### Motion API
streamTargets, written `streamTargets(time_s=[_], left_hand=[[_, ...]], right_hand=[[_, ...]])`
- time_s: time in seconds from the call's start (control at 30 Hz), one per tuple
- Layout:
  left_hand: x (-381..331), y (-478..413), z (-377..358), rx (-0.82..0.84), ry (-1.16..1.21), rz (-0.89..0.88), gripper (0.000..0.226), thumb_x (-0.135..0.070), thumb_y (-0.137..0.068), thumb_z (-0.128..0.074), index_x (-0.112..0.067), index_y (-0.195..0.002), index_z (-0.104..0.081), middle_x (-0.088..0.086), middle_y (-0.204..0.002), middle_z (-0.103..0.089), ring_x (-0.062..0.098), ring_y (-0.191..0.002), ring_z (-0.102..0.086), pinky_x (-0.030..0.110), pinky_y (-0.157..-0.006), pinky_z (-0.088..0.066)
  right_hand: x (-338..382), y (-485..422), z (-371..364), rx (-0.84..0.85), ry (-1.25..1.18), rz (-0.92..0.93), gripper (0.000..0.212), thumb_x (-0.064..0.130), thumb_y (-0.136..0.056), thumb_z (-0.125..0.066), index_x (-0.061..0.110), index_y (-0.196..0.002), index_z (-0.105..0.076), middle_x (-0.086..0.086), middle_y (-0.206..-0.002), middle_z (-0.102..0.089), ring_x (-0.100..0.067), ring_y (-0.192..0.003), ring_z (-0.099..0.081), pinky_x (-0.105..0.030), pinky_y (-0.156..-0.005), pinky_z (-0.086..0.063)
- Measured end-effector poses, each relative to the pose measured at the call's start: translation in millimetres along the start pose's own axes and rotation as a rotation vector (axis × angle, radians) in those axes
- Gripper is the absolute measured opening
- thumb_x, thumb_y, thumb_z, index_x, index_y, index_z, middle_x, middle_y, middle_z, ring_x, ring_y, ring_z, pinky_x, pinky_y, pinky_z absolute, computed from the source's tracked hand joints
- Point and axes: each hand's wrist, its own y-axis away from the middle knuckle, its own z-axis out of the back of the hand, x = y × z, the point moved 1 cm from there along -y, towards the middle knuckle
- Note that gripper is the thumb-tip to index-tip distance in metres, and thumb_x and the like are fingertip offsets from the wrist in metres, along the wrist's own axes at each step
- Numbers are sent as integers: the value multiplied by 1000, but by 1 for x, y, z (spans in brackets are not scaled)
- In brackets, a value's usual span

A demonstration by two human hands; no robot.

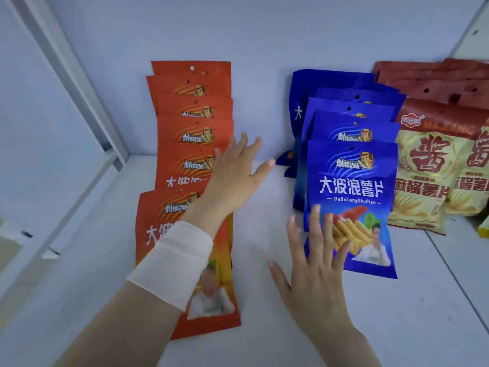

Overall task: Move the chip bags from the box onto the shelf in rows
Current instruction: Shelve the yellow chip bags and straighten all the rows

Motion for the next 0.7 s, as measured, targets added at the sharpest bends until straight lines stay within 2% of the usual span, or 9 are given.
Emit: streamTargets(time_s=[0.07, 0.13, 0.27, 0.43, 0.57, 0.63, 0.7], left_hand=[[25, 13, 29, -56, -220, -45, 58, -49, -96, -30, -25, -147, -19, 8, -157, -6, 27, -144, 4, 47, -114, 2], [54, 29, 54, -83, -336, -51, 58, -49, -95, -32, -24, -147, -21, 9, -157, -6, 28, -144, 3, 49, -114, 1], [117, 56, 87, -66, -363, 56, 60, -51, -95, -29, -23, -147, -19, 9, -157, -6, 29, -144, 2, 50, -114, 0], [160, 71, 84, -36, -18, 227, 62, -53, -95, -29, -23, -148, -17, 6, -157, -9, 25, -144, -1, 46, -117, -1], [171, 74, 66, 29, 410, 341, 80, -68, -83, -31, -27, -149, -11, 1, -156, -15, 23, -143, -16, 50, -114, -18], [169, 73, 61, 50, 538, 382, 78, -64, -86, -35, -26, -149, -8, 0, -155, -19, 22, -140, -25, 44, -113, -24], [165, 68, 56, 66, 654, 419, 72, -55, -92, -37, -24, -149, -7, 0, -153, -23, 20, -135, -35, 29, -102, -32]], right_hand=[[38, 10, 2, 7, -18, 61, 64, 55, -90, -22, 16, -139, -37, -22, -150, -22, -41, -138, -18, -69, -97, -25], [77, 21, 5, 10, -33, 93, 63, 53, -88, -30, 17, -139, -39, -21, -150, -23, -41, -138, -19, -70, -96, -25], [145, 42, 1, 54, -45, 120, 68, 56, -82, -35, 19, -140, -38, -20, -150, -25, -41, -137, -22, -72, -93, -26], [181, 58, -16, 121, -15, 43, 78, 67, -78, -34, 22, -141, -32, -20, -151, -21, -45, -136, -19, -71, -96, -22], [178, 54, -35, 188, 8, -28, 79, 72, -82, -23, 22, -142, -30, -23, -151, -18, -46, -135, -20, -71, -93, -23], [177, 46, -42, 200, 17, -50, 78, 72, -82, -21, 22, -142, -30, -24, -150, -18, -47, -135, -20, -71, -94, -22], [177, 37, -46, 189, 16, -63, 79, 72, -82, -22, 22, -142, -28, -24, -150, -19, -46, -136, -20, -70, -95, -20]])
